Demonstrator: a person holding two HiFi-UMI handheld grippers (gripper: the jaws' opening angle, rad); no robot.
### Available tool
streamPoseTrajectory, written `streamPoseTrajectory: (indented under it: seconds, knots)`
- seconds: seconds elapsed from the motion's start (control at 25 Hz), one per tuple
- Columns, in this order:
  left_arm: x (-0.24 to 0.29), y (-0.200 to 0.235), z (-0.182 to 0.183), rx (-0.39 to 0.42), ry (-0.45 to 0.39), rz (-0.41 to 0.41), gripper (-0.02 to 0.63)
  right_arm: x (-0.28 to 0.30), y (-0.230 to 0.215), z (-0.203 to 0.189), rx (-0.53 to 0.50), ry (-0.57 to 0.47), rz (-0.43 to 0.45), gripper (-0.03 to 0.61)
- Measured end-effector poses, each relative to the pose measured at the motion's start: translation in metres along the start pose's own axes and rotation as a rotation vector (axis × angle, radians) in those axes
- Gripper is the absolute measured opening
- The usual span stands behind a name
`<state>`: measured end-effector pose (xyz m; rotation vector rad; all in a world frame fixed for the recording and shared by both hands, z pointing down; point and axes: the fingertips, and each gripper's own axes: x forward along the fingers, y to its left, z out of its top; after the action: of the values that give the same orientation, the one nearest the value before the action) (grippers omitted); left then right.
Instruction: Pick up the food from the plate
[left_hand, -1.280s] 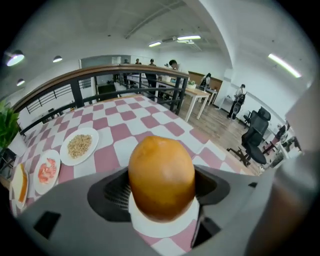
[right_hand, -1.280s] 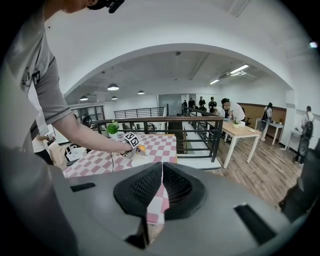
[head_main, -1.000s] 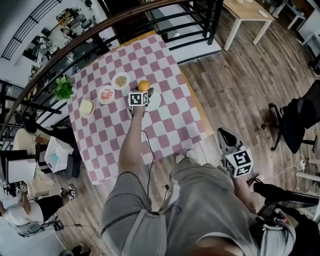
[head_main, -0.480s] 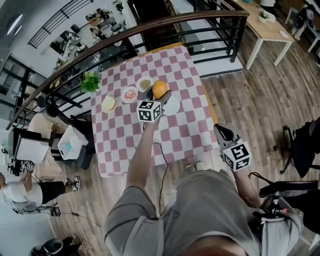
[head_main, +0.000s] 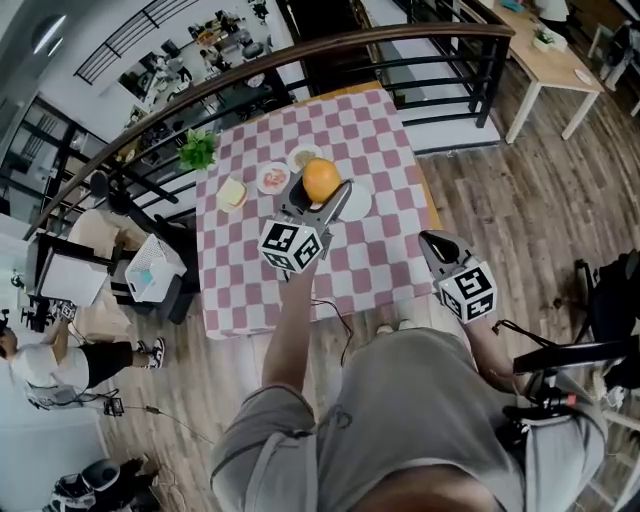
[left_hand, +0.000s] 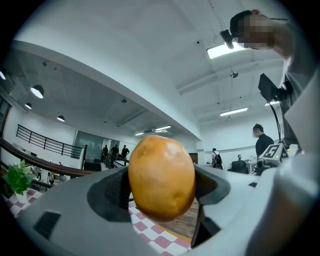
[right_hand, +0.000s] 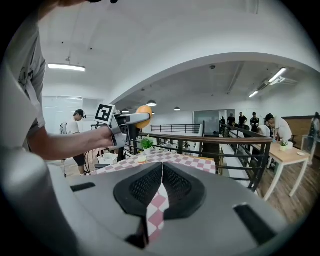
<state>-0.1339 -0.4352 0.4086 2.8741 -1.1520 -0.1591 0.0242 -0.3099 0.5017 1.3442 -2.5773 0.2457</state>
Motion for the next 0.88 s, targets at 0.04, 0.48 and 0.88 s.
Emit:
streamPoseTrajectory:
  seconds: [0.04, 0.48, 0.88]
  knots:
    - [-0.003, 0.0, -0.001, -0.004, 0.003, 0.009, 0.357, 0.001, 0.001, -0.001, 0.0, 0.002, 0.004, 0.015]
    - [-0.036, 0.035, -0.072, 0.136, 0.343, 0.128, 0.359, -0.004, 0.017, -0.012, 0.015, 0.035, 0.02, 0.015]
    - [-0.071, 0.088, -0.232, 0.195, 0.882, 0.077, 0.359, -0.038, -0.009, -0.027, 0.031, 0.071, -0.077, 0.015]
